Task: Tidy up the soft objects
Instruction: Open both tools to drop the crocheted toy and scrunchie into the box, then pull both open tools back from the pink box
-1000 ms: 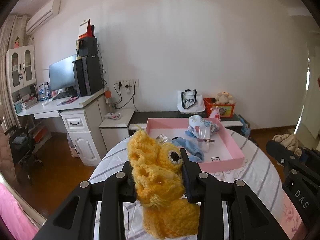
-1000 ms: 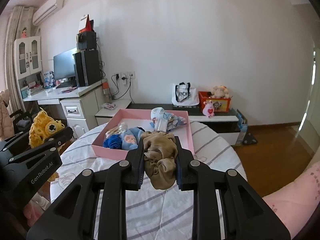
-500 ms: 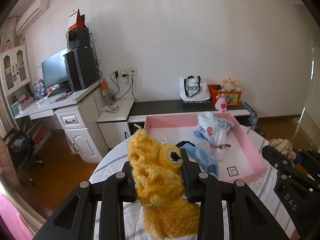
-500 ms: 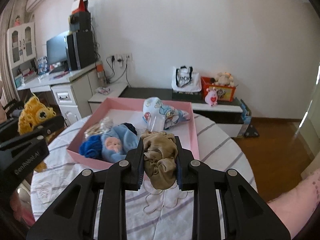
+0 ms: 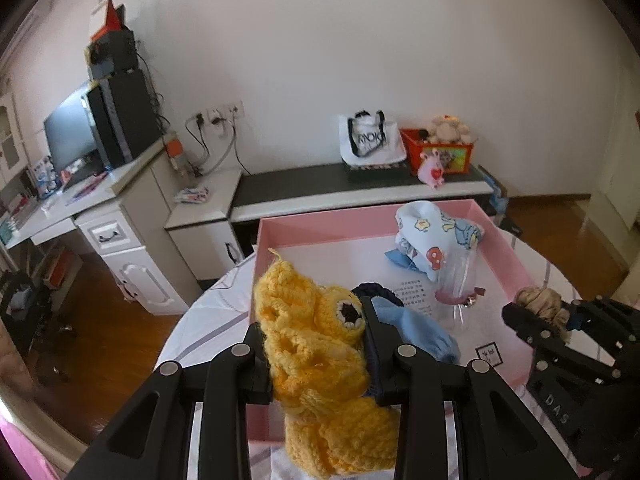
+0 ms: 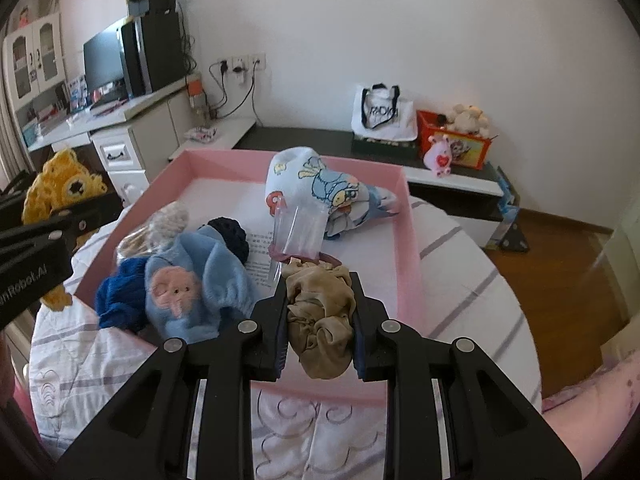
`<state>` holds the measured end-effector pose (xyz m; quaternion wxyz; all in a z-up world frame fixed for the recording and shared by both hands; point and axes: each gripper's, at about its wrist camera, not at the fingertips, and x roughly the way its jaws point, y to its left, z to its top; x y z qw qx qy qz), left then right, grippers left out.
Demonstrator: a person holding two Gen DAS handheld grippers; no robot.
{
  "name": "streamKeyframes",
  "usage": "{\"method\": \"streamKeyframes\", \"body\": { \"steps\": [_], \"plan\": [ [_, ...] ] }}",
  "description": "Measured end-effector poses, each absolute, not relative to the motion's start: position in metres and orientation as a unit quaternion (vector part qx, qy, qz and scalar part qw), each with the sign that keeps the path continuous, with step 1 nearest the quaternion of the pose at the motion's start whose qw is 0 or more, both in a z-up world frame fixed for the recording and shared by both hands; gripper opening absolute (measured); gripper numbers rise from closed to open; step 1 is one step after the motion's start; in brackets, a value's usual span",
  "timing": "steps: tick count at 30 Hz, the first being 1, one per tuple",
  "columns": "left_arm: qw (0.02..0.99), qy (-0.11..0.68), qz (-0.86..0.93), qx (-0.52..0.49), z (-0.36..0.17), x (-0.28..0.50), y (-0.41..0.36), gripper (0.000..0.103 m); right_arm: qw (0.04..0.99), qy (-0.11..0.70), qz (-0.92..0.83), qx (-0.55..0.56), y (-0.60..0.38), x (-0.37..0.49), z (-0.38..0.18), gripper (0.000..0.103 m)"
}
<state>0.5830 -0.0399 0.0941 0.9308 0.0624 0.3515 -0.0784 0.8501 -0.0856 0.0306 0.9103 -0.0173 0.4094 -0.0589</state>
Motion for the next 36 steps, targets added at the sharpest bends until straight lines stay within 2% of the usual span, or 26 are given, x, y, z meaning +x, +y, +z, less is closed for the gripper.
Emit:
{"method": "streamKeyframes", "body": {
  "steps": [7, 9, 13, 14, 15, 18, 19, 22, 23, 29, 36],
  "plan": [
    [0.915, 0.388, -0.092, 0.063, 0.089, 0.671, -0.039, 0.030, 0.899, 0.436, -0.044, 0.006, -0.100, 0.881, 0.011, 0.023],
    [0.911, 0.397, -0.097, 0.063, 0.089, 0.694, -0.041, 0.030, 0.898, 0.438, -0.044, 0.016, -0.105, 0.886, 0.009, 0.028],
    [0.908, 0.401, -0.102, 0.064, 0.090, 0.732, -0.038, 0.032, 0.898, 0.437, -0.046, 0.017, -0.112, 0.891, 0.009, 0.029],
    [0.908, 0.401, -0.099, 0.067, 0.089, 0.738, -0.037, 0.033, 0.898, 0.437, -0.042, 0.020, -0.114, 0.892, 0.010, 0.035],
    [0.909, 0.400, -0.095, 0.071, 0.088, 0.744, -0.038, 0.033, 0.899, 0.435, -0.038, 0.024, -0.115, 0.894, 0.011, 0.048],
    [0.904, 0.407, -0.099, 0.085, 0.082, 0.762, -0.046, 0.034, 0.905, 0.424, -0.038, 0.020, -0.114, 0.895, 0.015, 0.066],
    [0.903, 0.409, -0.104, 0.084, 0.080, 0.766, -0.049, 0.039, 0.906, 0.421, -0.041, 0.015, -0.113, 0.894, 0.016, 0.068],
    [0.898, 0.422, -0.108, 0.067, 0.076, 0.783, -0.047, 0.070, 0.909, 0.414, -0.051, 0.006, -0.111, 0.892, 0.019, 0.077],
    [0.898, 0.423, -0.105, 0.061, 0.076, 0.785, -0.044, 0.075, 0.909, 0.413, -0.052, 0.006, -0.111, 0.891, 0.020, 0.079],
    [0.909, 0.399, -0.089, 0.073, 0.067, 0.764, -0.039, 0.092, 0.910, 0.409, -0.067, -0.005, -0.112, 0.893, 0.022, 0.086],
    [0.916, 0.387, -0.076, 0.078, 0.055, 0.727, -0.046, 0.094, 0.909, 0.410, -0.072, -0.010, -0.113, 0.890, 0.023, 0.092]
  ]
}}
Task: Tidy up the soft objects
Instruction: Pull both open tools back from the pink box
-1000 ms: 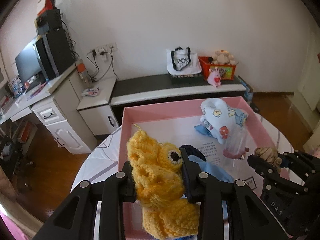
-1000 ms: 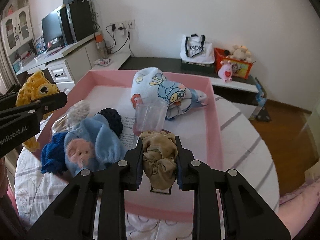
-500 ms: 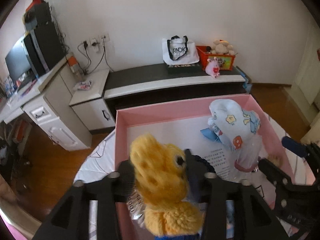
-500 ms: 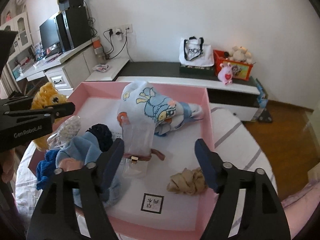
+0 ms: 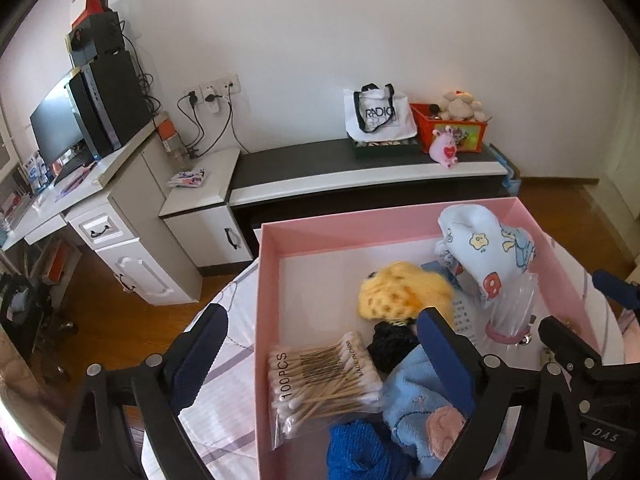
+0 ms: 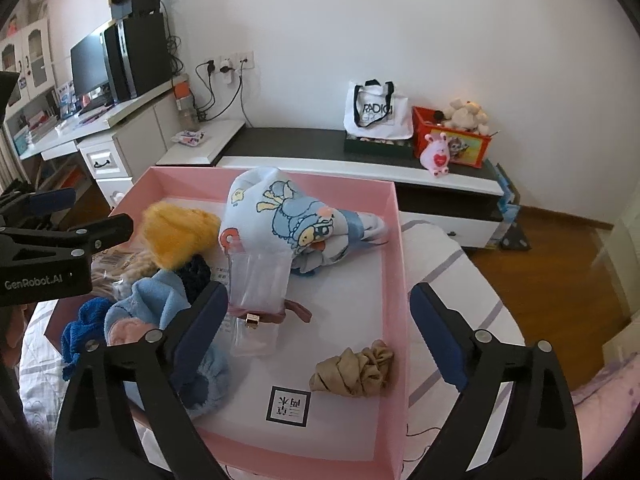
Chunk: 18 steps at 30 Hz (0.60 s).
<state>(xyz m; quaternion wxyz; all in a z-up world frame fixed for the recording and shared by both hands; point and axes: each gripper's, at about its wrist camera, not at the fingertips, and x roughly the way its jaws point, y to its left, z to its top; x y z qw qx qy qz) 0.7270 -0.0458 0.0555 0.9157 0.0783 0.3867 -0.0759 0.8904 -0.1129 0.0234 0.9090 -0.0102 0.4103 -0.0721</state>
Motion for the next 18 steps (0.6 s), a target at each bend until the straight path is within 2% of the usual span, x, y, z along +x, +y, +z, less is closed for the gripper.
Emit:
{"method": "streamKeyframes", "body": {
  "steps": [16, 18],
  "plan": [
    [0.920, 0.381, -0.062, 0.073, 0.073, 0.675, -0.045, 0.094, 0.911, 0.403, -0.086, -0.007, -0.116, 0.873, 0.039, 0.093],
    [0.921, 0.379, -0.062, 0.070, 0.077, 0.667, -0.044, 0.094, 0.912, 0.401, -0.088, -0.006, -0.115, 0.868, 0.042, 0.103]
  ]
}}
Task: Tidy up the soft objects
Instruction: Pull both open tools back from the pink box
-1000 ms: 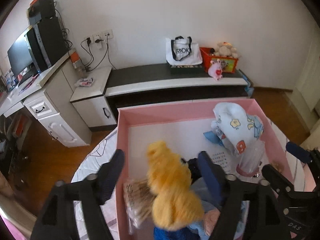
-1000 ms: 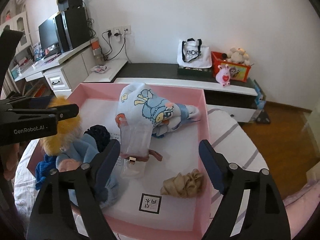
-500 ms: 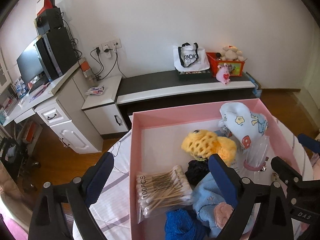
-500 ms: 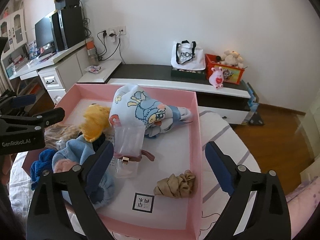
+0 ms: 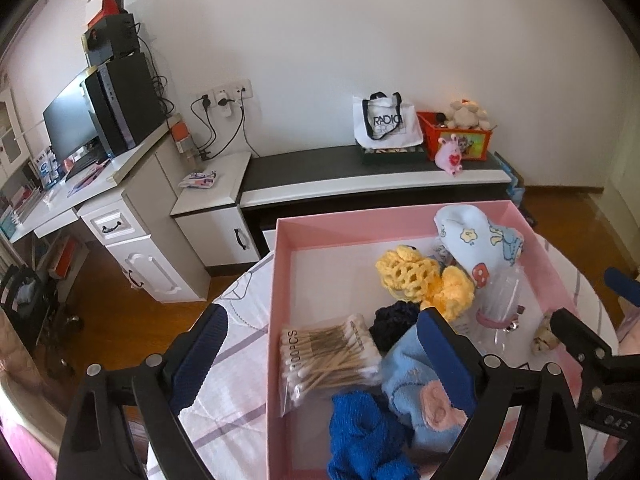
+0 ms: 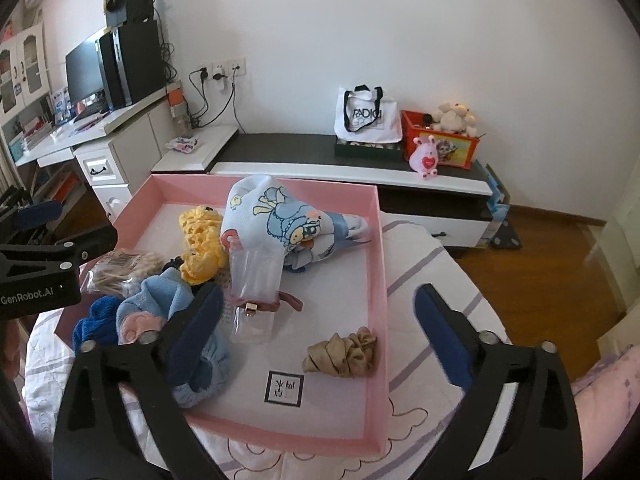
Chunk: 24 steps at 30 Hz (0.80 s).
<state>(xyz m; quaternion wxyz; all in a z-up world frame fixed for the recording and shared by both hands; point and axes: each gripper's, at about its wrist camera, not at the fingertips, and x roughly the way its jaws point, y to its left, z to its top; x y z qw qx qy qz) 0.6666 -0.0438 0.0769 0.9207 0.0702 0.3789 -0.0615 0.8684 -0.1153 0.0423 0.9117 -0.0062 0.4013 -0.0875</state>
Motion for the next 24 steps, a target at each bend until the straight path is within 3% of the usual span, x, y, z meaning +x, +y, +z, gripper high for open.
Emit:
{"method": "streamKeyframes", "body": {
  "steps": [11, 24],
  "plan": [
    [0.934, 0.349, -0.044, 0.059, 0.097, 0.598, -0.036, 0.094, 0.923, 0.371, -0.104, -0.015, -0.102, 0.825, 0.074, 0.103],
    [0.959, 0.280, -0.028, 0.036, 0.117, 0.462, -0.031, 0.095, 0.943, 0.314, -0.105, -0.033, -0.067, 0.734, 0.122, 0.103]
  ]
}}
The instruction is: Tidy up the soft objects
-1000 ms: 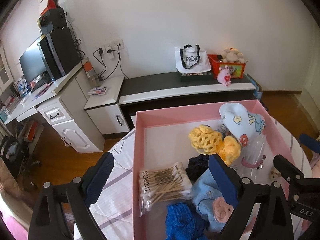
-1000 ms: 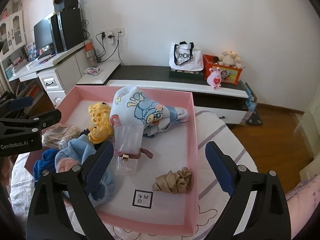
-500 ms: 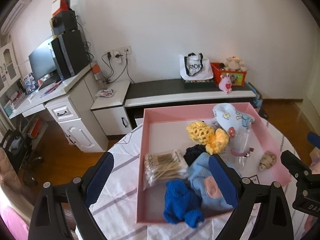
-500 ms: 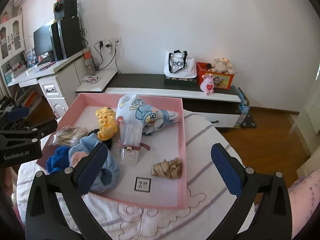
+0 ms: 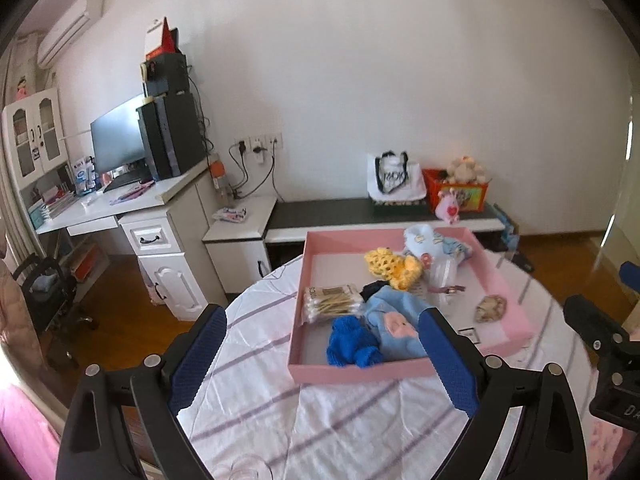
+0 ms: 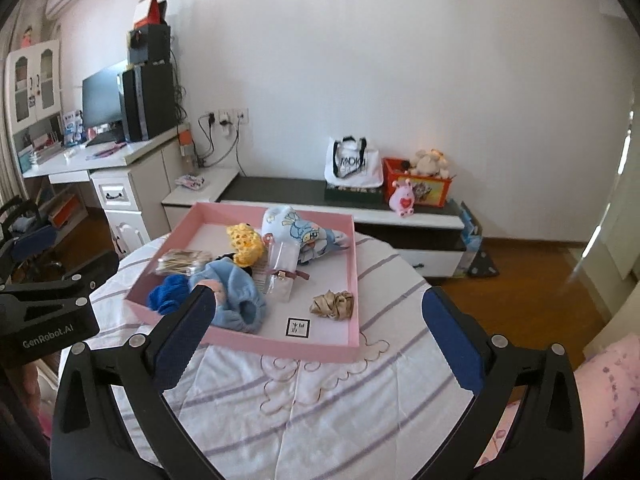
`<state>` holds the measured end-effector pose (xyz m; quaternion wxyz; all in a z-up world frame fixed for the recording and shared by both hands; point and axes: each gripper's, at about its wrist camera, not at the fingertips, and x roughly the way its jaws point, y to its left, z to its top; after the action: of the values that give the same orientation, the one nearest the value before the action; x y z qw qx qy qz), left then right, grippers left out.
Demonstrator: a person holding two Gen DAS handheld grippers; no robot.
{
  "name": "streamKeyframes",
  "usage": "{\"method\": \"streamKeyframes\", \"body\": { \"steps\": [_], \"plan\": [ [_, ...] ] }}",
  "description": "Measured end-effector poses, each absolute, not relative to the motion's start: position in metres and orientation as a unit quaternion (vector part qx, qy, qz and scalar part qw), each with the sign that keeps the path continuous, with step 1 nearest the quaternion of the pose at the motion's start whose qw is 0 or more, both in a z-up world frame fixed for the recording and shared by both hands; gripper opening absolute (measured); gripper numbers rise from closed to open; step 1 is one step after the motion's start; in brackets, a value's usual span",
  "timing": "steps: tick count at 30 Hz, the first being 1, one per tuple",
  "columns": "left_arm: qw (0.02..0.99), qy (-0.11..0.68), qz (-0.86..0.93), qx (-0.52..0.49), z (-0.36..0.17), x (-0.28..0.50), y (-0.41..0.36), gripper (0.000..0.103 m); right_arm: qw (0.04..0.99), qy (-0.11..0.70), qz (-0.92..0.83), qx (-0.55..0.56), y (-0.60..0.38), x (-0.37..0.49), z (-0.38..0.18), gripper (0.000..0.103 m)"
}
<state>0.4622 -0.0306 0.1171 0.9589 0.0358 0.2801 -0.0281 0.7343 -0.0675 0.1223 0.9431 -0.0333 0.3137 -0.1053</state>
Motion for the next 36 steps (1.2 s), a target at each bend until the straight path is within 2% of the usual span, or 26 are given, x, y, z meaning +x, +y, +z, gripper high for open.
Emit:
{"method": "streamKeyframes", "body": {
  "steps": [5, 8, 19, 25, 36],
  "plan": [
    [0.970, 0.241, -0.025, 0.025, 0.130, 0.406, -0.027, 0.097, 0.953, 0.276, -0.112, -0.050, -0.054, 0.696, 0.142, 0.103],
    [0.977, 0.211, -0.029, 0.019, 0.142, 0.372, -0.024, 0.103, 0.960, 0.253, -0.111, -0.048, -0.047, 0.670, 0.156, 0.103],
    [0.993, 0.111, -0.028, 0.000, 0.167, 0.256, -0.010, 0.103, 0.979, 0.156, -0.121, -0.047, -0.029, 0.590, 0.199, 0.103],
    [0.995, 0.087, -0.037, -0.013, 0.171, 0.217, -0.003, 0.103, 0.982, 0.126, -0.124, -0.060, -0.017, 0.562, 0.211, 0.103],
    [0.997, 0.071, -0.028, -0.009, 0.167, 0.195, -0.002, 0.103, 0.984, 0.102, -0.132, -0.060, -0.013, 0.538, 0.212, 0.103]
  ]
}}
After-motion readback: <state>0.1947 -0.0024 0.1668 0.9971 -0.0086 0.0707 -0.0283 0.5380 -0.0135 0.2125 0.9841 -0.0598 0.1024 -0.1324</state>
